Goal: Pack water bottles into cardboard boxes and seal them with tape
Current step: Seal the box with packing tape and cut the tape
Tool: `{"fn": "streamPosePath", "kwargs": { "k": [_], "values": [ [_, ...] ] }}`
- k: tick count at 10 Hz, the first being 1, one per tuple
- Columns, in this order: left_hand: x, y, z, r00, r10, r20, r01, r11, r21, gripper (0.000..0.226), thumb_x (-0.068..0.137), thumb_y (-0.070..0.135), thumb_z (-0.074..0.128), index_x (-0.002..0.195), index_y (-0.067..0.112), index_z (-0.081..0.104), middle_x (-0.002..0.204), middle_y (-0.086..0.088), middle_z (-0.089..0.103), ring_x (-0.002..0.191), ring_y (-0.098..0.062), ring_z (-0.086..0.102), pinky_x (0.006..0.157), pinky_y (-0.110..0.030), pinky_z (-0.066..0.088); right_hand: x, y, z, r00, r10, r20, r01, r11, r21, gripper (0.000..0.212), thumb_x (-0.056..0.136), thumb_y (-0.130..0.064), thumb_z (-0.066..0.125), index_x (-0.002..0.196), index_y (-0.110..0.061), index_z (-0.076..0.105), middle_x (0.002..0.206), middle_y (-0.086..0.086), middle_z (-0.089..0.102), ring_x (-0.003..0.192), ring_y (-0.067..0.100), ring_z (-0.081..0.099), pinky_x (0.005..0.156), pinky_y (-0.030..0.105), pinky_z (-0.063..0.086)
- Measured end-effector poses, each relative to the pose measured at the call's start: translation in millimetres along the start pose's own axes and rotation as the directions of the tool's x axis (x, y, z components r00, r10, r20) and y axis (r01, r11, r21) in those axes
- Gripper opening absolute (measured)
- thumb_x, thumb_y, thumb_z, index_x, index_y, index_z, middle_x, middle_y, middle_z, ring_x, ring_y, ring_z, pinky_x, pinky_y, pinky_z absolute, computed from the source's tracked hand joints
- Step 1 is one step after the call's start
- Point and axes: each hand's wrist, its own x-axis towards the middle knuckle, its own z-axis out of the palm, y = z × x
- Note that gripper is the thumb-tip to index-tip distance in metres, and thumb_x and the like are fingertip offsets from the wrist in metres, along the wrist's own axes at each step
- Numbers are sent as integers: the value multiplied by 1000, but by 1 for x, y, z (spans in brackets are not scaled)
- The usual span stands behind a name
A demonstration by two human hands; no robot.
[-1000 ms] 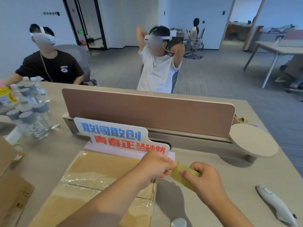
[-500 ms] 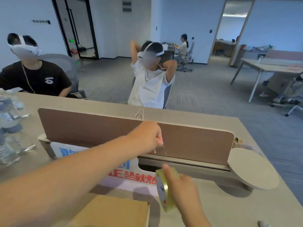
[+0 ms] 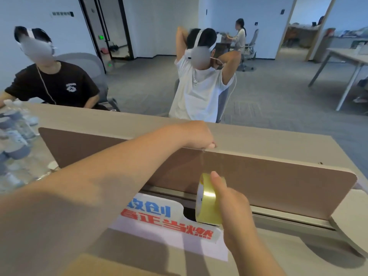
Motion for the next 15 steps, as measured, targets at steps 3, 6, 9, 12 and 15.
{"fn": "streamPosePath", "kwargs": {
  "k": [3, 6, 9, 12, 15],
  "values": [
    [-16, 17, 19, 979, -63, -196, 95, 983, 159, 57, 81, 23, 49, 138, 23, 44, 146, -9, 32, 136, -34, 30, 104, -48, 33, -26, 27, -12, 997, -74, -21, 76, 987, 141, 17, 89, -22, 61, 94, -6, 64, 82, 5, 63, 77, 19, 55, 76, 34, 43],
    [-94, -44, 27, 819, -128, -559, 171, 985, 24, 52, 90, 24, 53, 140, 24, 38, 159, -14, 4, 146, -29, 12, 114, -55, 11, -114, 99, -38, 992, 80, -97, -116, 880, -461, 25, 93, -30, 48, 84, -9, 58, 86, 7, 60, 82, 23, 55, 75, 33, 43],
    [-241, -167, 143, 832, -392, -394, 424, 906, -5, 67, 93, 35, 47, 151, 21, 17, 160, -13, 4, 145, -27, 15, 114, -47, 17, -173, 170, 9, 992, 25, -121, -107, 660, -744, 54, 93, -59, 34, 98, -7, 46, 110, 17, 62, 91, 30, 55, 73, 34, 38],
    [-337, -231, 201, 613, -761, -212, 629, 633, -453, 67, 72, 79, 33, 119, 34, 49, 105, 3, 68, 102, -26, 63, 90, -40, 48, -160, 176, 7, 997, -65, -46, 7, 646, -763, 65, 89, -62, 39, 89, -2, 62, 91, 18, 62, 82, 31, 53, 72, 36, 39],
    [-334, -223, 200, 562, -791, -243, 700, 611, -370, 61, 93, 61, 30, 125, 11, 43, 119, -11, 62, 113, -32, 56, 93, -40, 42, -153, 177, 18, 991, -58, -117, -49, 668, -743, 62, 90, -57, 45, 83, 2, 62, 81, 19, 57, 79, 33, 53, 71, 38, 39]
  ]
}}
